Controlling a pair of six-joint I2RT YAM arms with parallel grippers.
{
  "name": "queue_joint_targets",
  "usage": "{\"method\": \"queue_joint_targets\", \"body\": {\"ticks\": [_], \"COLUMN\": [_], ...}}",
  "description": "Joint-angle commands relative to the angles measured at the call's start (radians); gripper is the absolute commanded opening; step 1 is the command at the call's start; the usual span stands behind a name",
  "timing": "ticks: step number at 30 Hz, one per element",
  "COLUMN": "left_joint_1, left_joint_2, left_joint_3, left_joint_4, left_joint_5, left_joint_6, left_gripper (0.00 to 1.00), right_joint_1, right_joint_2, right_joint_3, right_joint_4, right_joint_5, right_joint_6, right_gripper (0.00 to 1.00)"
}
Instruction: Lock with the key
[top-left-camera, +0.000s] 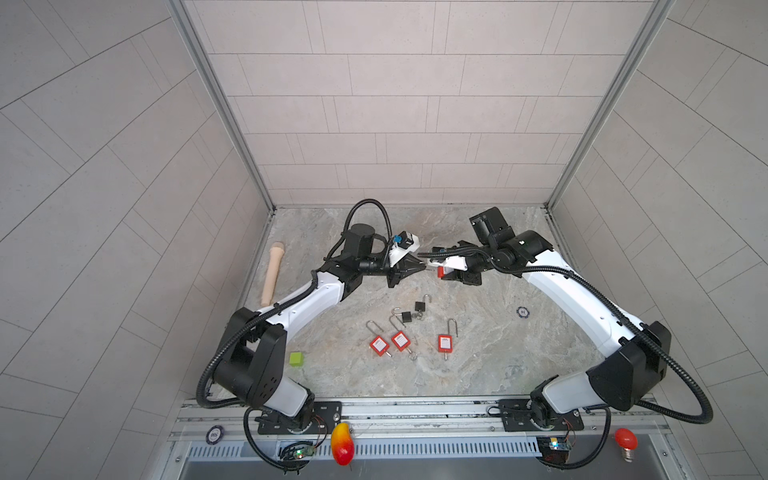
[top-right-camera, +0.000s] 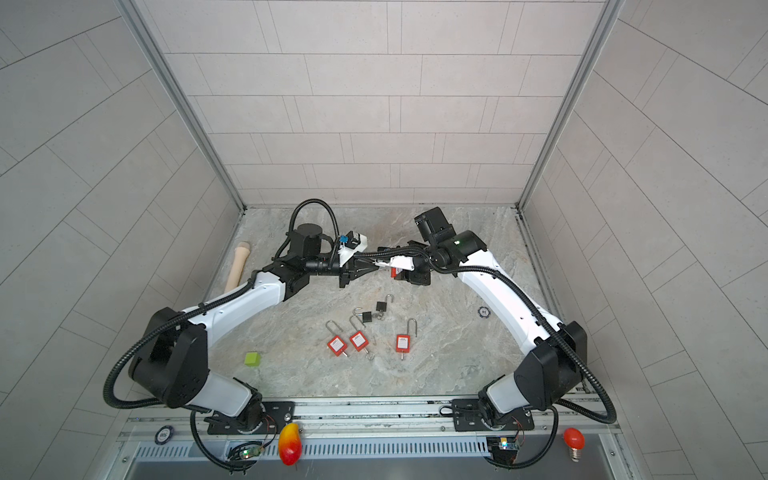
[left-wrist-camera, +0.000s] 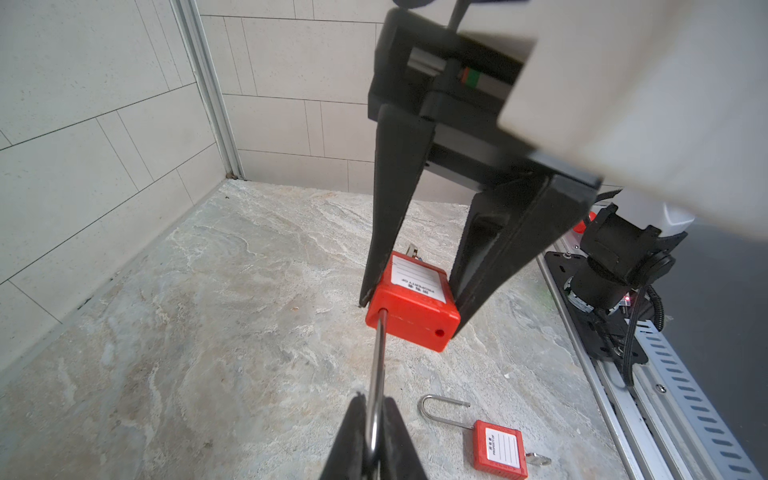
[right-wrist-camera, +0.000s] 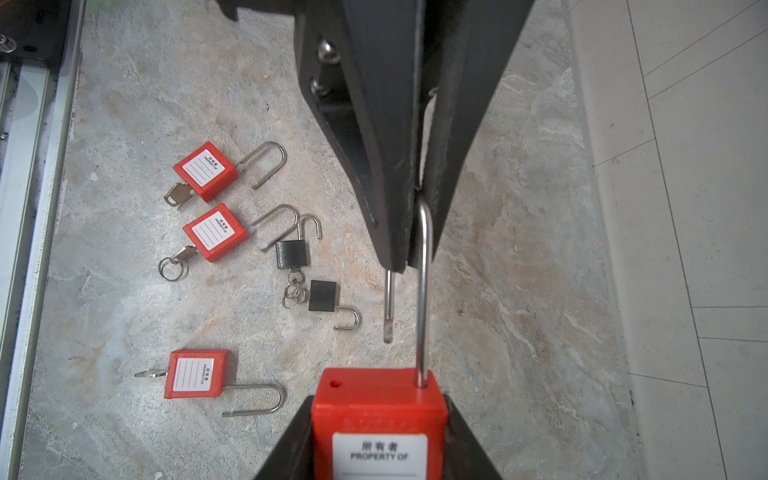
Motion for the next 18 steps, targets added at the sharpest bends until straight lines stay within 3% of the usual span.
{"method": "queue_joint_targets", "body": {"ticks": [1,9,13,18], "left_joint_1": [-0.009,-0.012,-0.014,-0.012], "left_joint_2": [-0.003,0.004,0.000,-0.005], "left_joint_3": [0.034,0.044,0.039,0.028], "left_joint_4": [0.006,0.010,0.028,0.084], "left_joint_5": [0.018,0.036,0.032,0.025], "left_joint_6": [0.007,-0.014,-0.027,-0.054], "left_gripper": [0.11,0.00,0.00,0.00], "right_joint_1": [0.005,0.015,0.013,0.010], "right_joint_2": [0.001,0.000,-0.014,-0.035], "right_joint_3": [0.020,0.012,0.013,0.014], "right_joint_4": [-0.008,0.025,0.042,0.027], "right_joint_5": [0.001,0.039,0.061,0.051], "right_joint_6": [-0.026,-0.033,-0.016,0.007], "right_gripper": [0.29,0.31,0.56,0.72]}}
